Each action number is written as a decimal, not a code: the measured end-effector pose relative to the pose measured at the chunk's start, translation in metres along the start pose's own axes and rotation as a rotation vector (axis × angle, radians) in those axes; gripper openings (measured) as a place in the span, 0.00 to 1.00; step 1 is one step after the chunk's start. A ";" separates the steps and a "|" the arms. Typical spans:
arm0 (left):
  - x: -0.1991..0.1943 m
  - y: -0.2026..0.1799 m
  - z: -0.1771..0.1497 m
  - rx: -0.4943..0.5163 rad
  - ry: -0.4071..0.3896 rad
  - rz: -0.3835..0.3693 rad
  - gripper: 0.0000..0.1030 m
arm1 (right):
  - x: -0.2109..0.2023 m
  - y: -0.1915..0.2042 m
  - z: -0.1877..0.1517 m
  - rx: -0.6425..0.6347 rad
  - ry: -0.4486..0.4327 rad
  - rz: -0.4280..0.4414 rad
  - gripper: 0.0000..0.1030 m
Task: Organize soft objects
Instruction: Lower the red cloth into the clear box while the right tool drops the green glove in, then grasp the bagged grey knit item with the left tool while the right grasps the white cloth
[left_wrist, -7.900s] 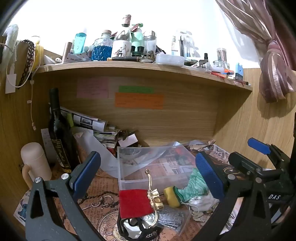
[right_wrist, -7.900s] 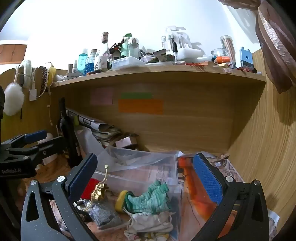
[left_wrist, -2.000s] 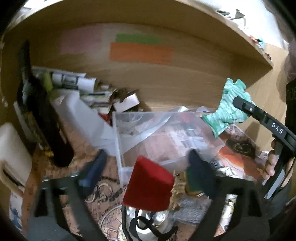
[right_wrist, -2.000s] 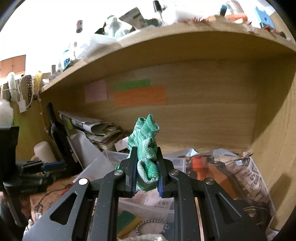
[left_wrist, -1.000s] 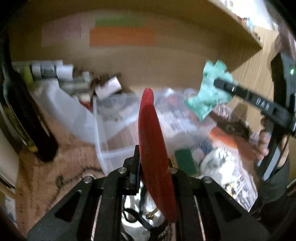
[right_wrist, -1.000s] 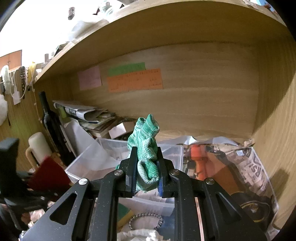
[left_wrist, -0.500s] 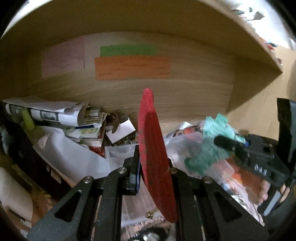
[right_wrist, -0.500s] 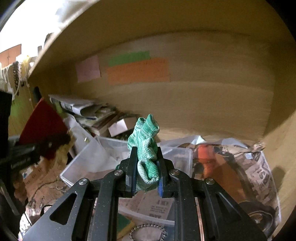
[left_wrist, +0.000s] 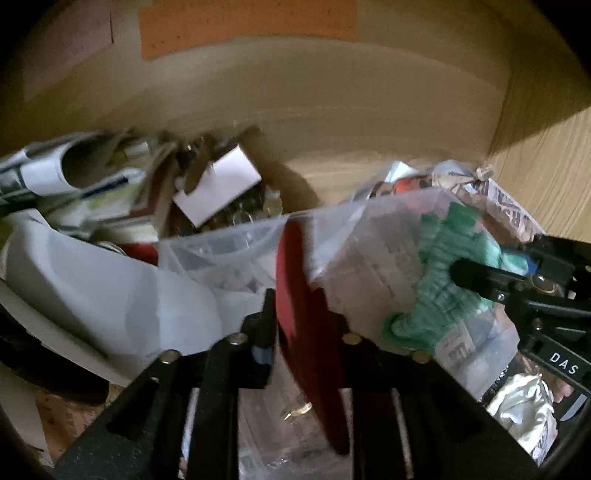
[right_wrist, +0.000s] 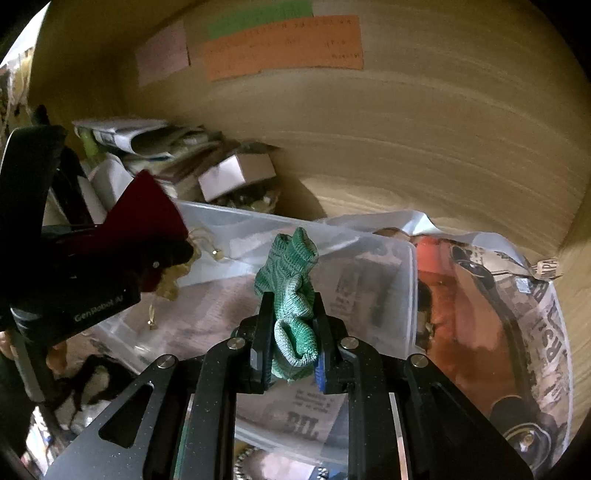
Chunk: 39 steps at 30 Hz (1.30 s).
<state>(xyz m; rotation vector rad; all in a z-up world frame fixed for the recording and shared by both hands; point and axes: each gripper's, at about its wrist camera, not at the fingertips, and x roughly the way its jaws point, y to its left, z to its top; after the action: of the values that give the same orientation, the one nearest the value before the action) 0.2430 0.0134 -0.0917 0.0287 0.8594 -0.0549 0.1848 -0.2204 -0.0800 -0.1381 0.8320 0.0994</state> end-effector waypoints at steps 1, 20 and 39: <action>-0.001 0.001 -0.001 -0.007 0.003 0.000 0.46 | 0.000 -0.001 0.000 0.001 -0.002 -0.016 0.26; -0.138 -0.003 -0.037 0.019 -0.305 0.026 0.99 | -0.106 0.020 -0.013 -0.038 -0.294 -0.105 0.84; -0.121 -0.036 -0.131 -0.009 -0.132 -0.096 1.00 | -0.105 0.027 -0.115 0.063 -0.166 -0.086 0.89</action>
<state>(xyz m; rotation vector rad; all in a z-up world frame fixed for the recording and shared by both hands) 0.0633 -0.0121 -0.0860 -0.0242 0.7286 -0.1412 0.0269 -0.2162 -0.0803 -0.1048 0.6614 0.0038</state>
